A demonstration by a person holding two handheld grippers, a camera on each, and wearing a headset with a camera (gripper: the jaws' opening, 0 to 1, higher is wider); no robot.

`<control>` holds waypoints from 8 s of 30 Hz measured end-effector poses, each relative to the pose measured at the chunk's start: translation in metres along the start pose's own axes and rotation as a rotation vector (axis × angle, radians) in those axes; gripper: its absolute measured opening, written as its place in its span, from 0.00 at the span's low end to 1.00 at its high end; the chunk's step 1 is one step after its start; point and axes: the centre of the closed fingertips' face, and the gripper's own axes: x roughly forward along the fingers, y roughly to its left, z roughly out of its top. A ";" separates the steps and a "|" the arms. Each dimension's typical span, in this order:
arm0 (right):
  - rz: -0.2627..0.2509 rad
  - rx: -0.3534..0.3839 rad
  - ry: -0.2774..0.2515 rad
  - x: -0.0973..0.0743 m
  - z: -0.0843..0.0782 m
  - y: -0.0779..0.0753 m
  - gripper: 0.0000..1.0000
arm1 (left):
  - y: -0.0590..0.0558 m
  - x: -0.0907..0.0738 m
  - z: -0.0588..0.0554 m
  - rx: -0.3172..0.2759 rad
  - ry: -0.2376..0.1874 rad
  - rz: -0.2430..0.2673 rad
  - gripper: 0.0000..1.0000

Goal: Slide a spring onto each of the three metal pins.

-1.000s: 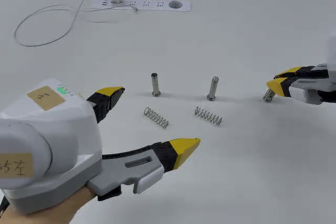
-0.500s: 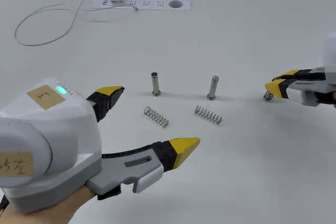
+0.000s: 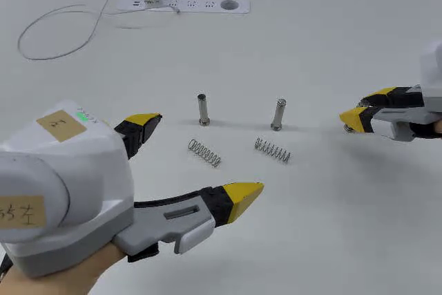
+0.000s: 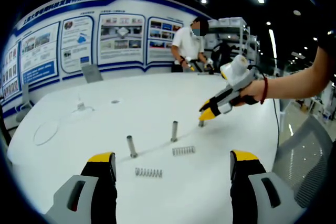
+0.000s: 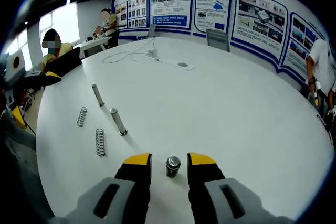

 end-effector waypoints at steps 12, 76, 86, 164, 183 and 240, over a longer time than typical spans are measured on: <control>0.039 -0.016 -0.085 -0.019 0.034 0.016 0.35 | 0.002 -0.001 0.001 0.011 0.012 0.002 0.97; 0.318 -0.146 0.034 0.033 -0.020 0.118 0.12 | 0.016 -0.015 -0.001 -0.005 -0.006 0.042 0.94; 0.318 -0.120 0.023 0.031 -0.017 0.114 0.11 | 0.015 -0.015 -0.002 0.001 -0.004 0.034 0.92; 0.748 -0.509 -0.019 -0.081 0.033 0.181 0.11 | -0.065 0.003 0.009 0.247 0.031 -0.424 0.13; 0.684 -0.367 -0.051 -0.073 0.047 0.167 0.13 | -0.056 0.004 0.017 0.192 -0.023 -0.374 0.10; 0.628 0.369 -0.286 -0.071 0.110 0.168 0.13 | -0.026 0.007 0.046 -0.063 -0.207 -0.157 0.11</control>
